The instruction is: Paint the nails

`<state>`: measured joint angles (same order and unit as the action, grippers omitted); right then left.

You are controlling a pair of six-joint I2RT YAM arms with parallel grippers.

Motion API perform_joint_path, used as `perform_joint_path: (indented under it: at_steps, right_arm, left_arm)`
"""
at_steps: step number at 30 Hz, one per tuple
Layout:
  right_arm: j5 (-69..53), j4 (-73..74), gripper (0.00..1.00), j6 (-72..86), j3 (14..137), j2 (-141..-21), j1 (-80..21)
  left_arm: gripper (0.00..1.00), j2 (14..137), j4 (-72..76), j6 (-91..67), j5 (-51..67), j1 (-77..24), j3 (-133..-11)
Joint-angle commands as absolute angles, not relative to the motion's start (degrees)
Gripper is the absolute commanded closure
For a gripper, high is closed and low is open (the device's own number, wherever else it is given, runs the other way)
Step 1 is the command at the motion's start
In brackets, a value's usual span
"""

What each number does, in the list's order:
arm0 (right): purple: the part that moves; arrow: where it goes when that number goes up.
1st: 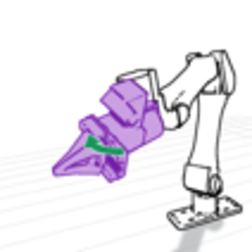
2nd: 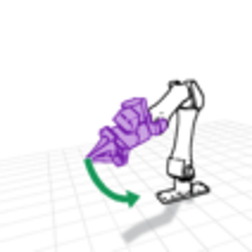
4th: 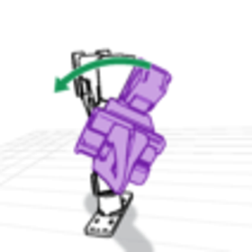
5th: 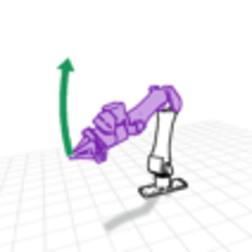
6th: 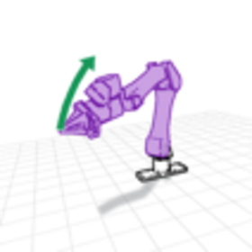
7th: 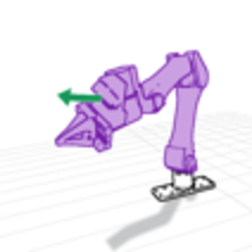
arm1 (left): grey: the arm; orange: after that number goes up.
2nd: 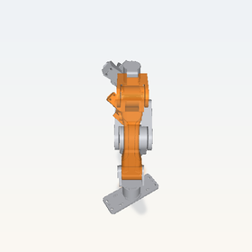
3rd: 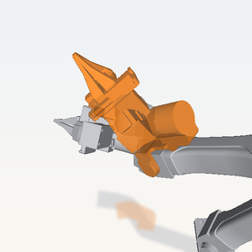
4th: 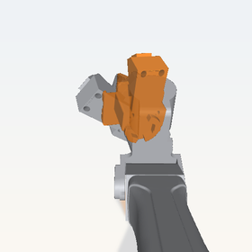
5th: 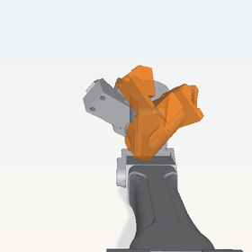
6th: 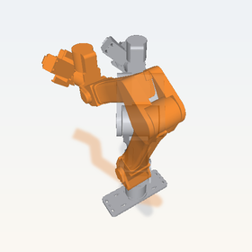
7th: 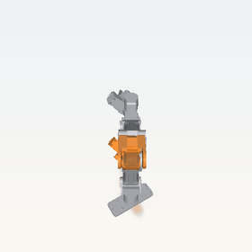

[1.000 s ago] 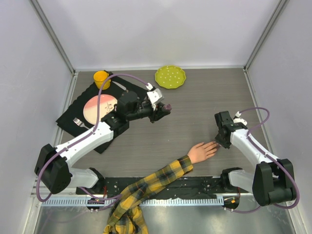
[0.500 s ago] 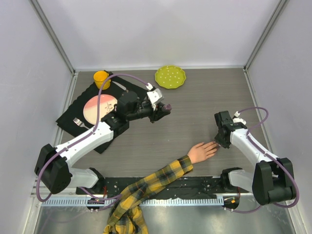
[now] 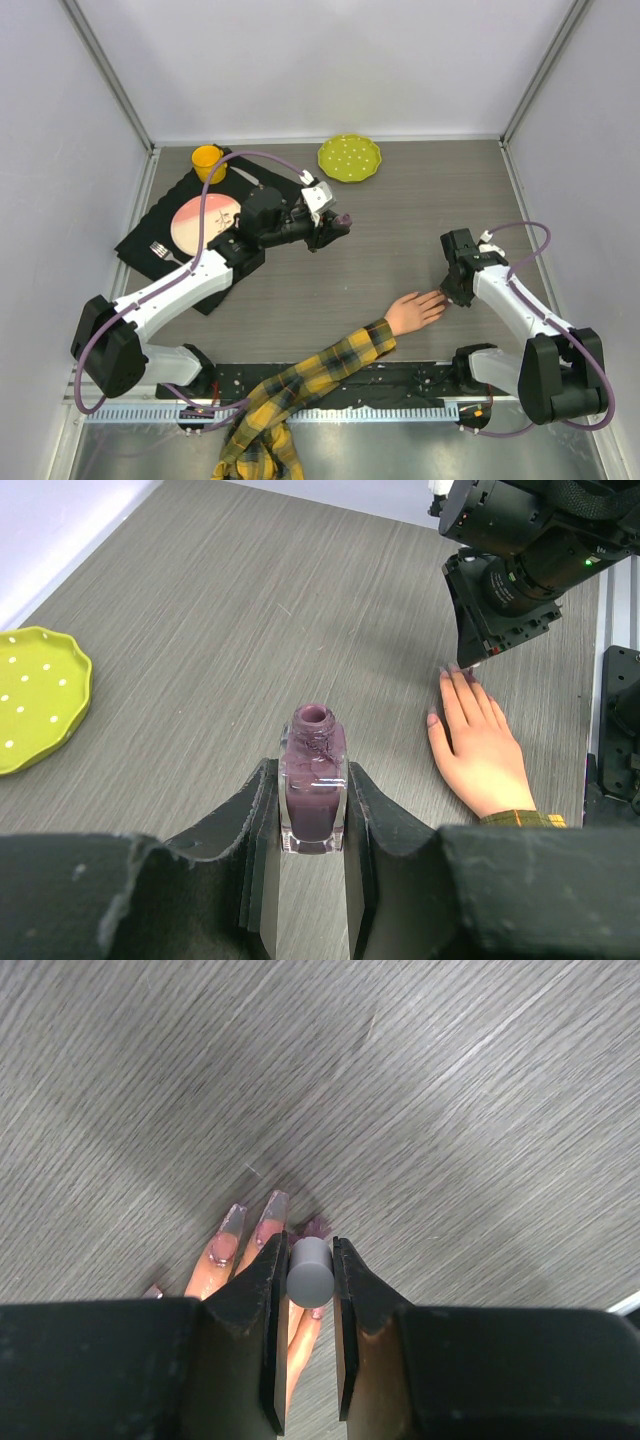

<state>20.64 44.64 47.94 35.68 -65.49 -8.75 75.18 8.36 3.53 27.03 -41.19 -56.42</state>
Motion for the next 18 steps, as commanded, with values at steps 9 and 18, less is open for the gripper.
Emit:
perform_joint_path:
  at_steps: [9, 18]
  right_arm:
    - [19.6, 44.82, 0.99, 47.9, 37.88, -63.37, -8.53]
    - [22.93, 46.76, 0.99, 48.52, 39.11, -62.06, -8.53]
  left_arm:
    - [1.0, 74.27, 11.34, 4.22, 27.77, -41.4, -56.78]
    - [1.0, 74.44, 11.43, 4.13, 27.77, -41.4, -56.69]
